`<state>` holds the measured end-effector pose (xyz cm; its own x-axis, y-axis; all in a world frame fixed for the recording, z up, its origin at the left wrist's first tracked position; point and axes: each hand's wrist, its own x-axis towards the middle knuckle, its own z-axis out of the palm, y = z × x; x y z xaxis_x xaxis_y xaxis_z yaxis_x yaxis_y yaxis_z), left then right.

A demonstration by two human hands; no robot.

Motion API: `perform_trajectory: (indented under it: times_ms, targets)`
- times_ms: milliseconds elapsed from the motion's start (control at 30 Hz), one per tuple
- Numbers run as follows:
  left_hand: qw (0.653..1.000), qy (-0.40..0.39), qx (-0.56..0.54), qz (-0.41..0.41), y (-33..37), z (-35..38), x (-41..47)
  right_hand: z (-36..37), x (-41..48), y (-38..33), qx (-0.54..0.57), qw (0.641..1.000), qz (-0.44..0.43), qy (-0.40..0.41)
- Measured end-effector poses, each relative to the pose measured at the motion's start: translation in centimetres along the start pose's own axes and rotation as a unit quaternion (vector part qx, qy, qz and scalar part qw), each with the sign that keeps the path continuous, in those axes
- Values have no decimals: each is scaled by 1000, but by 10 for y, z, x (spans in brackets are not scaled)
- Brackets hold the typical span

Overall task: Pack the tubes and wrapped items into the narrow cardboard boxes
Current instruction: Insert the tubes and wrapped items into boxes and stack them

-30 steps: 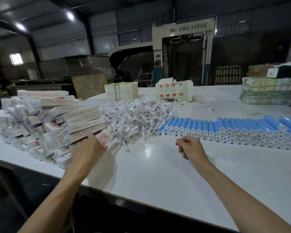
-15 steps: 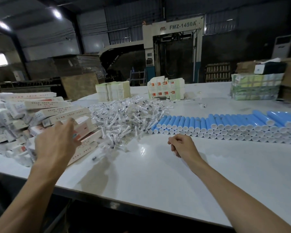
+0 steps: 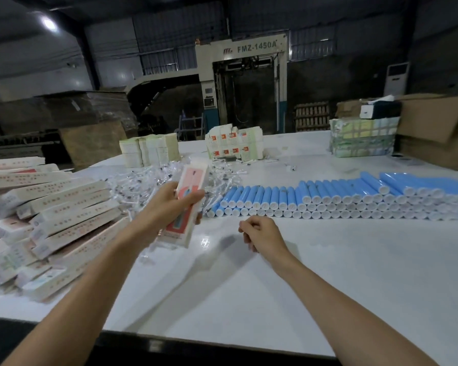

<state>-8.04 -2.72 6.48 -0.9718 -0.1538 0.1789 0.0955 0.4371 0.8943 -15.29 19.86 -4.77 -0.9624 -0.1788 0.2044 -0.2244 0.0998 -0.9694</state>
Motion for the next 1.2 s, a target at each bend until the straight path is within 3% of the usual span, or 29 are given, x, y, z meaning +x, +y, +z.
perform_trajectory:
  times_ms: [200,333,533,700,833,1033,1200]
  targets:
    - [986,-24,-156,46,-24,76,33,-2,0,-4,-7,999,-3,50]
    - [975,5,-217,50,-52,104,36,-28,15,-16,-151,972,-43,177]
    - [979,5,-204,23,-66,106,36,-87,80,-28,-475,838,-65,262]
    - [970,-4,-242,10,-66,107,33,-106,114,-24,-653,732,8,195]
    - [966,-6,-257,27,-65,106,35,-105,121,-19,-717,678,23,163]
    - [971,-30,-229,56,-60,109,30,-94,118,-24,-746,646,43,155]
    - [970,-56,-231,47,-59,110,27,-89,116,-26,-721,677,23,148]
